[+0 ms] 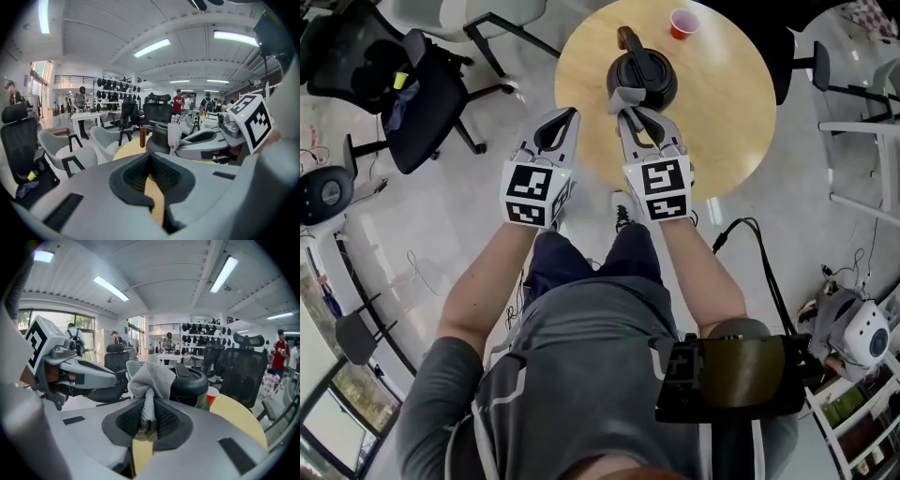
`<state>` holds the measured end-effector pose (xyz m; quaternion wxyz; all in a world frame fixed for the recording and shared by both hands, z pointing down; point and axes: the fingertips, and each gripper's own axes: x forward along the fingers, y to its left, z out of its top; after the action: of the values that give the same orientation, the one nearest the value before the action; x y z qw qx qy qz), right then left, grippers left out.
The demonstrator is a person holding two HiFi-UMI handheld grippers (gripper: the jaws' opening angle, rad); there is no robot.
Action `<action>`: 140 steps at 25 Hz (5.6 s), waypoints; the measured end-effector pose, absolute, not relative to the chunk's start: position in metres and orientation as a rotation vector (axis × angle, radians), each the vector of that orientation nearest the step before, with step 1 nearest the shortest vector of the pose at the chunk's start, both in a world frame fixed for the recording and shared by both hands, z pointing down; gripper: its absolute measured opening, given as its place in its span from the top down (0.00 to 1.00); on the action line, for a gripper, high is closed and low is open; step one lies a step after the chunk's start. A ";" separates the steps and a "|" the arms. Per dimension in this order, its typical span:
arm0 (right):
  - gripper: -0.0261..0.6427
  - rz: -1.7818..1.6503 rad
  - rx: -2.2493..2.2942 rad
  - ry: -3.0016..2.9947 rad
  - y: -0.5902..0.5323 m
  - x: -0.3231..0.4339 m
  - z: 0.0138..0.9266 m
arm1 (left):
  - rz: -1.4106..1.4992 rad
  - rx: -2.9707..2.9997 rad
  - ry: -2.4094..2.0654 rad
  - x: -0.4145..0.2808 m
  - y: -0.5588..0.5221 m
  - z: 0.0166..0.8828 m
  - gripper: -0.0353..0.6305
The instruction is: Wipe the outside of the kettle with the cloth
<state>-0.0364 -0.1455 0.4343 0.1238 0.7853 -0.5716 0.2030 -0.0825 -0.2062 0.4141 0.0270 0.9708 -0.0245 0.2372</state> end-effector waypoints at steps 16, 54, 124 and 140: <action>0.88 0.711 2.430 -1.227 -0.170 -0.037 0.543 | 0.682 2.992 0.407 -0.074 -0.241 0.471 0.93; 0.88 0.534 2.658 -0.764 -0.193 -0.016 0.446 | 0.619 2.909 0.683 -0.077 -0.276 0.449 0.93; 0.88 0.792 2.853 0.126 -0.216 0.000 0.596 | 0.747 2.715 1.446 -0.001 -0.309 0.524 0.93; 0.88 0.620 2.887 0.249 -0.220 -0.006 0.436 | 0.634 2.668 1.545 -0.008 -0.326 0.433 0.93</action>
<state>-0.0057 -0.2199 0.4360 0.0890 0.9704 0.0838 0.2082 -0.0075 -0.3257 0.4332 -0.0029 0.8476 0.4910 0.2015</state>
